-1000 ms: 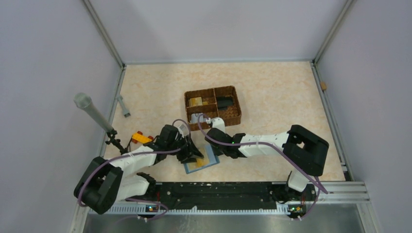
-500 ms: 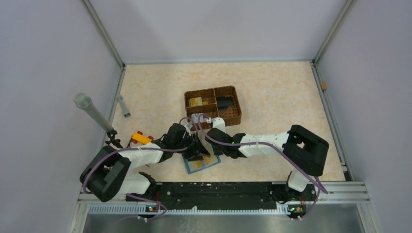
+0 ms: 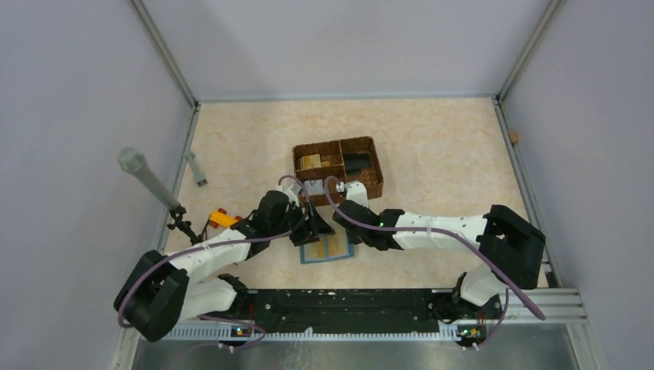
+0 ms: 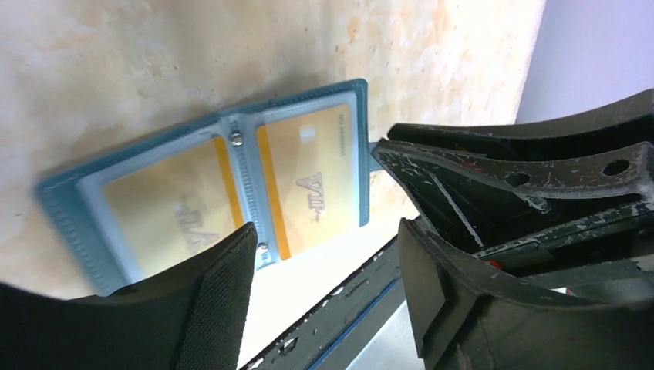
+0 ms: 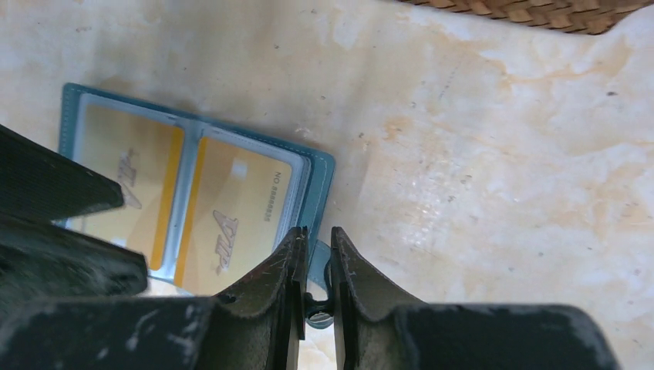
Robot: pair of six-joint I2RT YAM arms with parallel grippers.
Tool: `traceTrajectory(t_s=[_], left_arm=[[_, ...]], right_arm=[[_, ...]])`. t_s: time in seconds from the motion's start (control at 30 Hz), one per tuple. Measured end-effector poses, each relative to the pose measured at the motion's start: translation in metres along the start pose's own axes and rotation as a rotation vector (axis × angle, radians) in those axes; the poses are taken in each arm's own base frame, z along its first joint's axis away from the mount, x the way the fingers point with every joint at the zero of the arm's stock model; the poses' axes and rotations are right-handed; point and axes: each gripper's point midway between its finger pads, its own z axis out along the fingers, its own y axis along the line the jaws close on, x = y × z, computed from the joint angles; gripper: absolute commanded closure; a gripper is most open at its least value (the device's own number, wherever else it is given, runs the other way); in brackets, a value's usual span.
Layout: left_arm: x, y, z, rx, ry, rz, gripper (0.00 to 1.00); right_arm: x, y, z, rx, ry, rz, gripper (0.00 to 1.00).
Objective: Put the credit cards into the card holder
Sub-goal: Insert the credit card into the card holder, then close the card holder at the center of the board.
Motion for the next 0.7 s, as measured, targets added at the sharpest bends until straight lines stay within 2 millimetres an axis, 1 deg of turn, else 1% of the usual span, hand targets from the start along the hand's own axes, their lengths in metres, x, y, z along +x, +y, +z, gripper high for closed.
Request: traceTrajectory(t_s=[0.07, 0.17, 0.23, 0.33, 0.43, 0.57, 0.67, 0.7], left_arm=[[-0.008, -0.001, -0.008, 0.000, -0.036, 0.019, 0.25], [-0.018, 0.004, -0.017, -0.029, -0.080, 0.034, 0.24], [-0.023, 0.013, -0.022, -0.063, -0.101, 0.032, 0.24], [-0.029, 0.031, -0.027, -0.131, -0.123, 0.009, 0.25], [-0.030, 0.044, -0.029, -0.169, -0.137, -0.006, 0.32], [-0.019, 0.059, -0.027, -0.192, -0.112, -0.027, 0.44], [-0.007, 0.068, -0.024, -0.195, -0.077, -0.045, 0.48], [-0.005, 0.068, -0.022, -0.182, -0.068, -0.048, 0.49]], right_arm=[[-0.004, -0.004, -0.008, 0.005, -0.011, -0.002, 1.00], [-0.007, -0.009, -0.015, 0.017, -0.019, -0.008, 1.00], [-0.007, -0.014, -0.019, 0.031, -0.008, -0.025, 1.00], [-0.011, -0.012, -0.024, 0.029, -0.002, -0.037, 1.00], [-0.023, -0.004, -0.029, 0.005, -0.016, -0.032, 1.00], [-0.041, 0.016, -0.037, -0.051, -0.044, -0.018, 1.00], [-0.045, 0.036, -0.039, -0.096, -0.055, -0.023, 1.00], [-0.044, 0.043, -0.039, -0.113, -0.052, -0.029, 1.00]])
